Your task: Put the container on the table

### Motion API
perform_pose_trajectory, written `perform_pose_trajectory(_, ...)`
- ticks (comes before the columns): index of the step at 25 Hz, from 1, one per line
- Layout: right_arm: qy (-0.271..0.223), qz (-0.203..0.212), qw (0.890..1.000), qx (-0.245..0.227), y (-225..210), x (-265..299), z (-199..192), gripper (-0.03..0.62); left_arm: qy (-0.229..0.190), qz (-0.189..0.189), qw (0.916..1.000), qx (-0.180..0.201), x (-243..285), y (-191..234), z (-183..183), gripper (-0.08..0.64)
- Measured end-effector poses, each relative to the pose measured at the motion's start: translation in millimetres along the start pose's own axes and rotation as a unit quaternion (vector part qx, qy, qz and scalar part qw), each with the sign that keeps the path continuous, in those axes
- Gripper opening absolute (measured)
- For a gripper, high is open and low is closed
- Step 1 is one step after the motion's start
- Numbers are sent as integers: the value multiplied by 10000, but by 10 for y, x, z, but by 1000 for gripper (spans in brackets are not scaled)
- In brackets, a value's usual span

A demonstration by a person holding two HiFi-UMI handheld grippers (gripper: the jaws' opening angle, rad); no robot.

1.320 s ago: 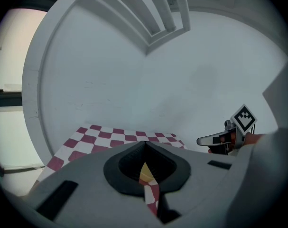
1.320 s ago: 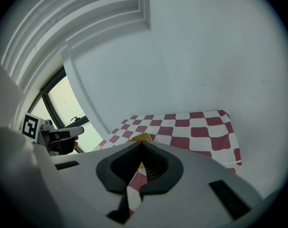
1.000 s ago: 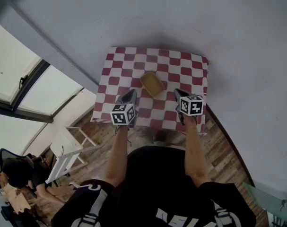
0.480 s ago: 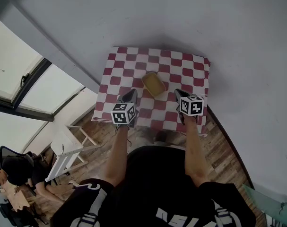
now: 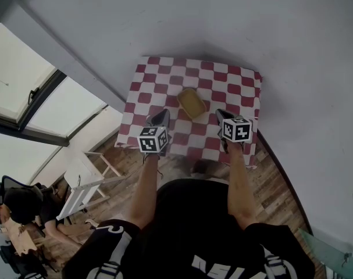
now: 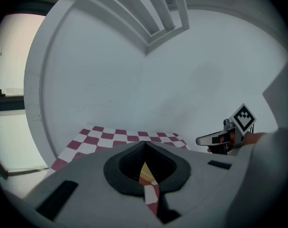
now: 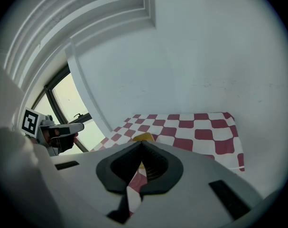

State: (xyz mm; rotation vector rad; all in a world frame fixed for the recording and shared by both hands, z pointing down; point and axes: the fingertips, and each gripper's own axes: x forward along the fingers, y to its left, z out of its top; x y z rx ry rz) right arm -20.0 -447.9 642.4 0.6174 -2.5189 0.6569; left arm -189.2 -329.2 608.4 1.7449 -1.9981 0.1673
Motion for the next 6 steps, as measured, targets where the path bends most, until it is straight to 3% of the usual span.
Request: perform_pose_trajectory(6,29,17,10000,5,-20,38,-6,14,37,67,10000,-25,10,34,-28,25)
